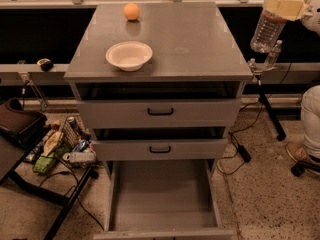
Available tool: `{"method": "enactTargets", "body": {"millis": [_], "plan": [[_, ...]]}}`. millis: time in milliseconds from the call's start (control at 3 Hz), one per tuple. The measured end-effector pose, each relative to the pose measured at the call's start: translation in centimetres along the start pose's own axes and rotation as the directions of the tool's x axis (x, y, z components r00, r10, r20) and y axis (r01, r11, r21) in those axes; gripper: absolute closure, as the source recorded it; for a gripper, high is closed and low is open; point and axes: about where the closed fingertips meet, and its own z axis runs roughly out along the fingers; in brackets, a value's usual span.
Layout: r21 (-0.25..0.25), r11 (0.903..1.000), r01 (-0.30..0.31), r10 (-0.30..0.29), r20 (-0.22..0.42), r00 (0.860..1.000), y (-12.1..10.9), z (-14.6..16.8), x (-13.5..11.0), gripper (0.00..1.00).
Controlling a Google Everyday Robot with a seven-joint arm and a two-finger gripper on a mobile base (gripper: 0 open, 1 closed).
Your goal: Pick water bottle from bottom drawer and place on counter
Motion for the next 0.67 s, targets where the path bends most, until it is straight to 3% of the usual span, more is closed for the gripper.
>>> {"method": "enactTargets", "body": {"millis": [333,667], "plan": [[0.007,0.9999,0.013,-0.013,0.027,1.000,-2.0,4.0,0.8,1.00],[-0.016,0.9998,-0.008,0.008,0.022,1.000,-3.0,8.3,3.6,1.00]]}}
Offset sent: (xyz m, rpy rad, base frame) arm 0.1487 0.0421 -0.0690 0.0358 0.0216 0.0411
